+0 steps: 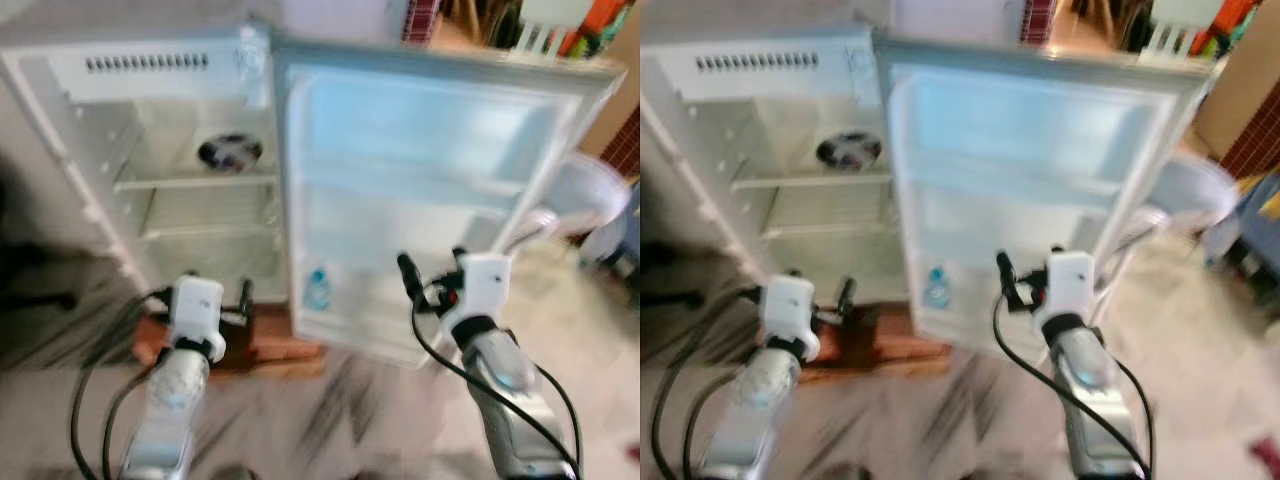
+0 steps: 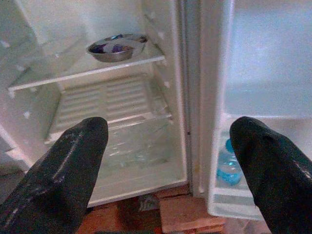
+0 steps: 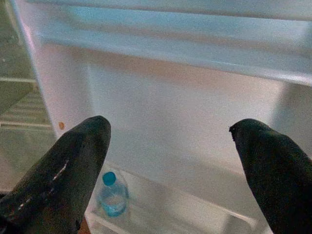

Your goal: Restocking fridge

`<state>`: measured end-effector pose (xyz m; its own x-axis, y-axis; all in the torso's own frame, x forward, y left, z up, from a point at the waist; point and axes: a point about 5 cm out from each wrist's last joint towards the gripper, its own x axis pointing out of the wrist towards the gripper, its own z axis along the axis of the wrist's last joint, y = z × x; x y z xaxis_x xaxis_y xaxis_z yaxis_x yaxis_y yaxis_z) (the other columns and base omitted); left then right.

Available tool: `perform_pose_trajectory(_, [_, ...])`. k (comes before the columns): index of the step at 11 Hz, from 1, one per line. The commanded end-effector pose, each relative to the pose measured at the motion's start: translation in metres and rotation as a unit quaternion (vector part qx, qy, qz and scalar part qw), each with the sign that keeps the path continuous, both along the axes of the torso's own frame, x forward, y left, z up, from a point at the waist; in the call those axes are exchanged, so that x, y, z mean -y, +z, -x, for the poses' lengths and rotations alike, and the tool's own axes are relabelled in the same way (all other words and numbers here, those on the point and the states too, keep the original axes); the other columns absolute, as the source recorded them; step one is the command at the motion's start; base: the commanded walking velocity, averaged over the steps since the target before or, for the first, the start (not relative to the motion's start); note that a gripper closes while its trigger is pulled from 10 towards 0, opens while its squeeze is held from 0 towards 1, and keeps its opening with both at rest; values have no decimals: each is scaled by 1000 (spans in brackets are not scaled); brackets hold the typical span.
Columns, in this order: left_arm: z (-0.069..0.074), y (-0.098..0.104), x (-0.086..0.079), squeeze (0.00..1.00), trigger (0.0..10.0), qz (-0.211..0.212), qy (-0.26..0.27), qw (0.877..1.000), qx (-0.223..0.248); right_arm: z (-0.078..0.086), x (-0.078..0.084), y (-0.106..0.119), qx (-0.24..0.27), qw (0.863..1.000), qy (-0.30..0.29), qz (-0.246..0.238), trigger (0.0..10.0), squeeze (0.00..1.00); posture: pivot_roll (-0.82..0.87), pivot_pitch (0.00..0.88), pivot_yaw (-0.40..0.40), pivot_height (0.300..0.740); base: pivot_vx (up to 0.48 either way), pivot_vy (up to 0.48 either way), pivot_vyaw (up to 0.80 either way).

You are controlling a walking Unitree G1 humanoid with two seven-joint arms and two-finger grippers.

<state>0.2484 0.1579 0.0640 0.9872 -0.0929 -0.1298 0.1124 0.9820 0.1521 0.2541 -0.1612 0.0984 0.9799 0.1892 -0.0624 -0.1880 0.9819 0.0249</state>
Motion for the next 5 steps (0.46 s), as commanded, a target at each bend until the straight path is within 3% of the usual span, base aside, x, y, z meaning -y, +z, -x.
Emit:
perform_pose_trajectory(1, [3,-4,-7,0,10000,-7,12,1000,-9,3,-2,-10,-30,999,14,-5,10000,0,40,0,-9,740,0,-480,0])
perform_pose_trajectory(3, [7,-7,-9,0,10000,-13,13,1000,-12,21,-1,-41,-142,987,76,-1,10000,0,41,0,-13,740,0,-480,0])
perform_pose_trajectory(4, [7,-7,-9,0,10000,-21,10,1000,-10,22,3,-46,-154,984,82,27,10000,0,39,0,-10,740,0,-424,0])
perform_pose_trajectory(5, [7,-7,-9,0,10000,-24,9,1000,-12,15,3,-42,-141,987,72,30,10000,0,36,0,-5,740,345,-330,0])
